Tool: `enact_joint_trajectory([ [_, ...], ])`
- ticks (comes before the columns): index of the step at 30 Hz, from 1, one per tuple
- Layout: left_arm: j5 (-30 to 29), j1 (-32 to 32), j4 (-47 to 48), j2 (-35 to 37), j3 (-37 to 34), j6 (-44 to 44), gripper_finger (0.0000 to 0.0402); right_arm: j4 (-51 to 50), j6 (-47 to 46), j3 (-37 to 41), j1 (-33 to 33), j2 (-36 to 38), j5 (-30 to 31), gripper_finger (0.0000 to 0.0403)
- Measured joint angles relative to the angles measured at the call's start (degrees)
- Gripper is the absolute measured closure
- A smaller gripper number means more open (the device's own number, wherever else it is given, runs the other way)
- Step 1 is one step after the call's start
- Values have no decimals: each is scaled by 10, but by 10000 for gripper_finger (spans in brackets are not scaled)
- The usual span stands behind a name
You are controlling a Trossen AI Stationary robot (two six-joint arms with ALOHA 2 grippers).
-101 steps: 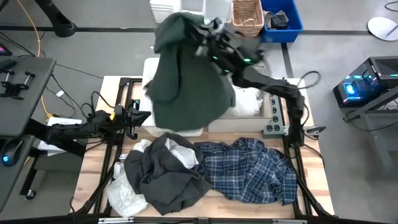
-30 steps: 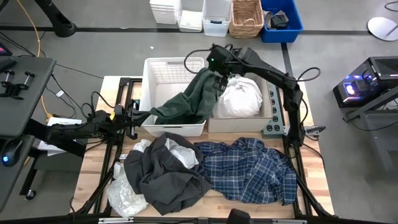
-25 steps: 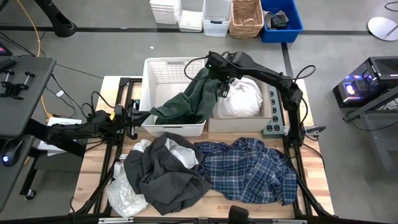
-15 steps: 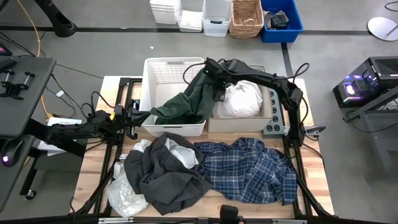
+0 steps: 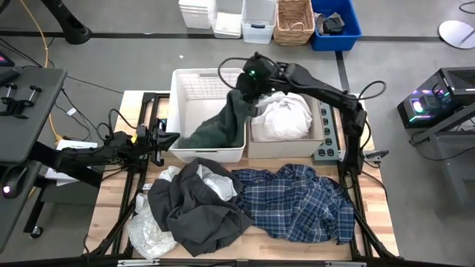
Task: Sort clothes
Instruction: Put the green shirt into the white bin
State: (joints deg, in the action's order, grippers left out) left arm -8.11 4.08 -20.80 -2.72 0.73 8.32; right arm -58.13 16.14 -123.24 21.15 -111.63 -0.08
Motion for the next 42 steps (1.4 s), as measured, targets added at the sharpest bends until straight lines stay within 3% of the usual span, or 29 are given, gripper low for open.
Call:
enact_joint_trajectory([
  [6,0,0,0,0,0,0,401,86,-46,9,-49,-6,-19,323],
  [11,0,0,0,0,0,0,401,-13,-11,-5,-69,12,107,323],
  [14,0,0,0,0,0,0,401,-112,-43,-6,-54,28,179,323],
  [17,0,0,0,0,0,0,401,-161,-97,-6,-31,31,211,331],
  [20,0,0,0,0,0,0,401,-155,-126,1,-5,32,223,367],
  [22,0,0,0,0,0,0,401,-137,-134,23,11,31,219,393],
  [26,0,0,0,0,0,0,401,-106,-190,91,30,26,197,399],
  [29,0,0,0,0,0,0,401,-68,-202,106,31,28,148,400],
  [34,0,0,0,0,0,0,401,18,-193,105,-13,30,110,402],
  [39,0,0,0,0,0,0,401,102,-201,105,-62,33,-7,402],
  [42,0,0,0,0,0,0,401,126,-196,107,-93,33,-19,402],
])
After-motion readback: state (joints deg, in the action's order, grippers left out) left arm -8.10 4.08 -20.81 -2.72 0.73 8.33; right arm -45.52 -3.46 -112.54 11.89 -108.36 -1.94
